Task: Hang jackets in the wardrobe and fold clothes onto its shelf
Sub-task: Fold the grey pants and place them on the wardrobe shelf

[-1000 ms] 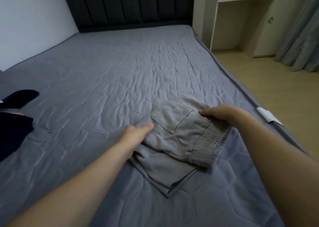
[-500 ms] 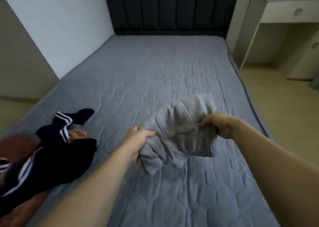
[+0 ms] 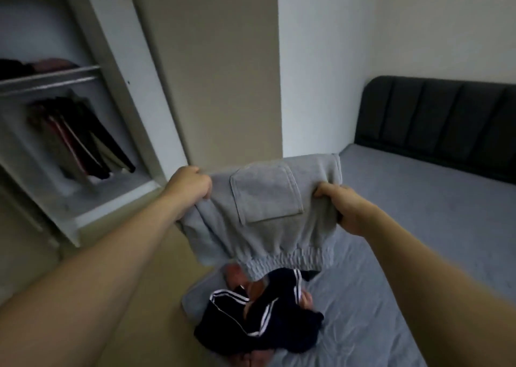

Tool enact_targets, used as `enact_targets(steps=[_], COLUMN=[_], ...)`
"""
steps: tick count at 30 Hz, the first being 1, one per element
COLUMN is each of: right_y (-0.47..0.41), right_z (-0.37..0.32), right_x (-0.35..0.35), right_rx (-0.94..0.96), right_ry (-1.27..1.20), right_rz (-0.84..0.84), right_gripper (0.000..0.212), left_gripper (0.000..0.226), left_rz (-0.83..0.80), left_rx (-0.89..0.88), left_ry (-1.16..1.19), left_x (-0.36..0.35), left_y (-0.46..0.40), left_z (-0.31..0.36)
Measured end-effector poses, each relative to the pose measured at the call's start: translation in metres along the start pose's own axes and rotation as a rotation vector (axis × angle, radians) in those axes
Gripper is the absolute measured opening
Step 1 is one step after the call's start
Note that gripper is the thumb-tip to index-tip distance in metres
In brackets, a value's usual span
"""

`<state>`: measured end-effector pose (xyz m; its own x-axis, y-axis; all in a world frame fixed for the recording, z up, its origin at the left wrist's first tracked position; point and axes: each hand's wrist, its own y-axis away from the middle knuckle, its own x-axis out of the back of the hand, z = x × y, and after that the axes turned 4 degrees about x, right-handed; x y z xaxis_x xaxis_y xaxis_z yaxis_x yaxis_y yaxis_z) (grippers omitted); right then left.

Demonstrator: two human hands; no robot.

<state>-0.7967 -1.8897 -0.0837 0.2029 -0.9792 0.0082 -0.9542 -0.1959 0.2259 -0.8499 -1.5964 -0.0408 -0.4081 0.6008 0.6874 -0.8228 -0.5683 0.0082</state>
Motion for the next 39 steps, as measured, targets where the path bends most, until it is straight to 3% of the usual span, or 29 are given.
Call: enact_targets(steps=[4, 11, 15, 27, 33, 39], right_y=[-0.047, -0.147, -0.224, -0.417, -0.534, -0.647], right_z=[-0.071, -0.153, -0.181, -0.264, -0.289, -0.348], right_x=[-0.131, -0.327, -0.428, -0.723, -0.888, -1.032], right_rx=[0.154, 0.387, 0.538, 0.647, 0.627, 0.596], right_ry=[-0.054, -0.089, -0.164, -0.111, -0.063, -0.066], right_rz=[-0.077, -0.200, -0.321, -0.425, -0.380, -0.392], right_gripper=[0.031, 0.007, 0.032, 0.049, 0.054, 0.057], left_gripper=[0.003, 0.018, 0.022, 0.027, 0.031, 0.030], left_rz=[0.215, 0.583, 0.759, 0.934, 0.973, 0.966], left_rx=[-0.018, -0.003, -0.111, 0.047, -0.023, -0.009], left_ry=[-0.041, -0.116, -0.175, -0.267, -0.292, -0.311], left_x=[0.123, 0.247, 0.303, 0.460, 0.528, 0.610], left_y=[-0.064, -0.176, -0.253, -0.521, -0.690, -0.861], left_z=[-0.018, -0.073, -0.111, -0.207, -0.280, -0.306])
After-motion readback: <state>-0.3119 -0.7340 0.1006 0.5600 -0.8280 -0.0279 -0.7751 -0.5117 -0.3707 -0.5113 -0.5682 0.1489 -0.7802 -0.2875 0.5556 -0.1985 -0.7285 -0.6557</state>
